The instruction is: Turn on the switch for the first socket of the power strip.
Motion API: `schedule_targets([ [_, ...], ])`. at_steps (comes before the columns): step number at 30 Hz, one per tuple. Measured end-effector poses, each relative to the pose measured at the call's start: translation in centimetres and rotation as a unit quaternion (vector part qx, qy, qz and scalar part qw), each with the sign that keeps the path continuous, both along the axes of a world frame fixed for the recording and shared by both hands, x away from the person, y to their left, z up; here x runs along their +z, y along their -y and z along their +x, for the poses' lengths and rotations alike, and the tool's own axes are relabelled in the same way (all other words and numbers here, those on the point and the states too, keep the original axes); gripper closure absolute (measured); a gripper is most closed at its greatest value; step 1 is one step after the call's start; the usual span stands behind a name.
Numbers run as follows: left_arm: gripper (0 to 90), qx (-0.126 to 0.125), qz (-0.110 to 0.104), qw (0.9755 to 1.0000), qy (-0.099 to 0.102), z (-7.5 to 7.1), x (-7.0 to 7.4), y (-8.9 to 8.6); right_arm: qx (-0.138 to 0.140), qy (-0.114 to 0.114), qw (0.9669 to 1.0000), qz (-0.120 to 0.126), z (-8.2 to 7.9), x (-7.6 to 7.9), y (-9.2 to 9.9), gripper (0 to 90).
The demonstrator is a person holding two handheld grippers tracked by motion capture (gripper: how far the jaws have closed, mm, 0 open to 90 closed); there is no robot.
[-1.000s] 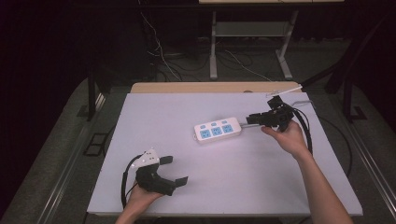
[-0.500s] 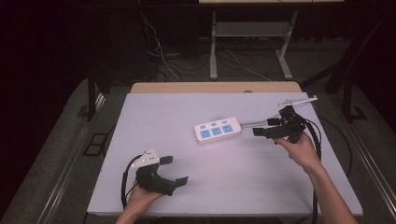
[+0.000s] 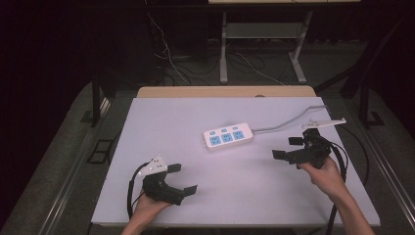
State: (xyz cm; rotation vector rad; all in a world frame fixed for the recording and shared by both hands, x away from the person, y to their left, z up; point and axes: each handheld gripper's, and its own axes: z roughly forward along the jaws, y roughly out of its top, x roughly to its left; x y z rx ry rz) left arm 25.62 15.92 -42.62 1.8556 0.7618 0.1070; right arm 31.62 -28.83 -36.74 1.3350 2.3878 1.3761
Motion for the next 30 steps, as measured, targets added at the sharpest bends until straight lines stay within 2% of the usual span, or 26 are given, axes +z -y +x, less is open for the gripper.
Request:
schedule_targets([
  [7, 0.0, 0.001, 0.004, 1.0, -0.004, 0.1, -0.1, -0.1, 0.007, -0.008, 0.9999, 0.01, -2.0, -1.3, 0.3, 0.0],
  [13, 0.0, 0.0, 0.006, 1.0, -0.005, 0.1, -0.2, 0.0, 0.002, 0.009, 0.9999, 0.012, -4.4, -2.3, 0.7, 0.0],
  [16, 0.0, 0.0, 0.007, 1.0, -0.006, 0.2, -0.2, 0.0, 0.0, 0.009, 0.9999, 0.008, -5.3, -2.9, 1.0, 0.0],
  [30, 0.0, 0.006, 0.01, 0.9999, -0.012, 0.4, -0.4, -0.2, -0.019, 0.005, 0.9997, 0.017, -7.3, -5.9, 1.5, 0.0],
])
